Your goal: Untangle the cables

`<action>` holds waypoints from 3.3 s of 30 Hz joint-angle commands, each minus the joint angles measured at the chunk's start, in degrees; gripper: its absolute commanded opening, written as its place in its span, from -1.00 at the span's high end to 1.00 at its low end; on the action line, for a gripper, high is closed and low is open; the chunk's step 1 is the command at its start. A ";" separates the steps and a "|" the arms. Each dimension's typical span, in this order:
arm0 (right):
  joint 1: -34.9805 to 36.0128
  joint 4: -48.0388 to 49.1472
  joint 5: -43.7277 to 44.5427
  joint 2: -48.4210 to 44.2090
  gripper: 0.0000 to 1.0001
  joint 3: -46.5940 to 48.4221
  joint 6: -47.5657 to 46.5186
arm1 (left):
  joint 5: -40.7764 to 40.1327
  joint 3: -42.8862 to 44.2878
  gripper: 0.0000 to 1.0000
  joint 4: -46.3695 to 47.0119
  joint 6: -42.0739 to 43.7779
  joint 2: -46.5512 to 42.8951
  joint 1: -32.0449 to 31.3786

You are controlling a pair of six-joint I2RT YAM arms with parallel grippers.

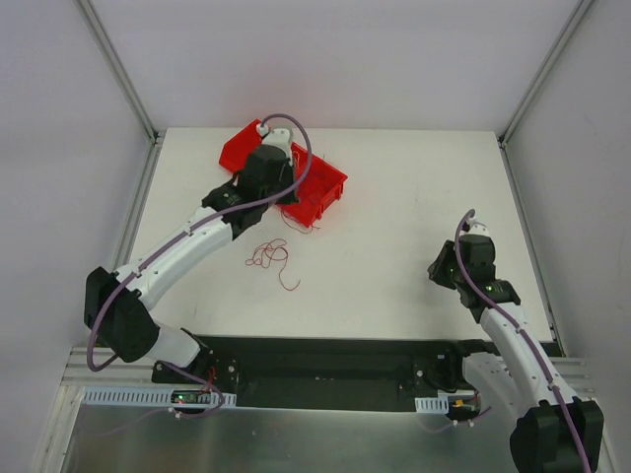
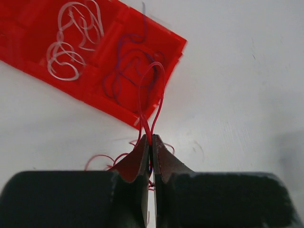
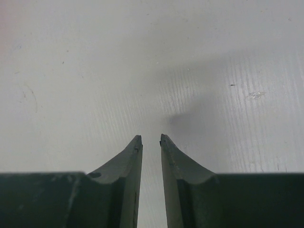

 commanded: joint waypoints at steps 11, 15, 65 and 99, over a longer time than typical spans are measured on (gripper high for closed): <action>-0.27 2.17 -7.98 4.62 0.49 1.40 2.61 | -3.13 15.78 1.00 14.22 9.17 10.54 22.97; -0.27 -0.55 -6.58 6.11 0.49 4.57 1.82 | -0.32 22.90 1.00 17.64 11.54 17.74 26.93; -0.27 -3.89 -13.14 9.71 0.45 18.63 -7.32 | 9.19 32.87 -0.63 3.41 4.70 26.74 32.48; 40.77 39.36 -16.95 65.44 0.17 36.65 34.07 | 36.42 -39.22 -0.47 3.76 -12.98 -24.52 29.67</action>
